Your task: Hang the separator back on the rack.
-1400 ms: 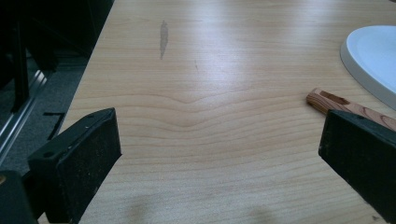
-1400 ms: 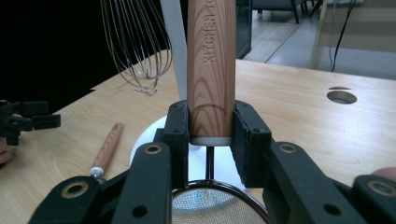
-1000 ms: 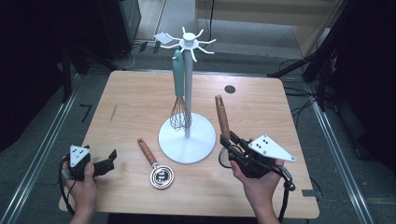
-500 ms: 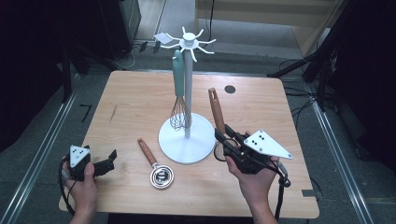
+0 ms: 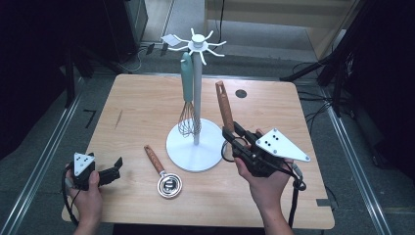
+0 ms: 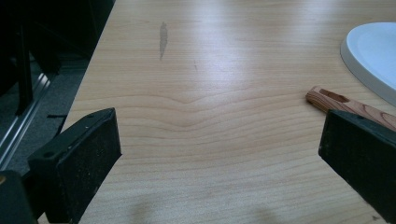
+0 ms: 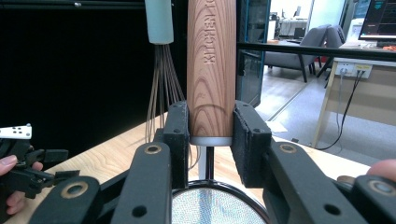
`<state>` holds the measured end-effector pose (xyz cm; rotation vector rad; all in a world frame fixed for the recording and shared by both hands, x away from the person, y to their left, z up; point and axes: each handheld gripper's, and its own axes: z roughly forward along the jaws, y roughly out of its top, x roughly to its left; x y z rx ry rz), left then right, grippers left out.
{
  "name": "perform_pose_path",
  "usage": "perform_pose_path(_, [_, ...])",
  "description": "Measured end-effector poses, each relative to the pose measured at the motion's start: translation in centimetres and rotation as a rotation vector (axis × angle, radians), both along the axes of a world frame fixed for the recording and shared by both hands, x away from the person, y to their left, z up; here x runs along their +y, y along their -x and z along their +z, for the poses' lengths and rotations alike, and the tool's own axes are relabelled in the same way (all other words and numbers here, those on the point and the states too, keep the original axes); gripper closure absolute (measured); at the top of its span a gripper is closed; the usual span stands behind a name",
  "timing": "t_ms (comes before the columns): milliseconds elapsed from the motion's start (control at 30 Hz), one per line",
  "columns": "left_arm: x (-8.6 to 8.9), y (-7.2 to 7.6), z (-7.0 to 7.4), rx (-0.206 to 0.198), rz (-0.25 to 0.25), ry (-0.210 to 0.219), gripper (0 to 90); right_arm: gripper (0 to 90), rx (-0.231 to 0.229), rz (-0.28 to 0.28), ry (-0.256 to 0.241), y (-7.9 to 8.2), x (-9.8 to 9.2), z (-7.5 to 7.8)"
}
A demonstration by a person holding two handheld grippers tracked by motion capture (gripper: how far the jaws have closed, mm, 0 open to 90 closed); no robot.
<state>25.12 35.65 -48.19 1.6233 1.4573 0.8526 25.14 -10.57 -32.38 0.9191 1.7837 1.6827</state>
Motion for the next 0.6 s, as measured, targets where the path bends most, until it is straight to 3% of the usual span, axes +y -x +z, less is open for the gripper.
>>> perform_pose_path(600, [0.0,0.0,0.0,0.003,-0.001,-0.005,0.0,70.8,-0.058,0.013,-0.006,-0.1,0.9,2.0])
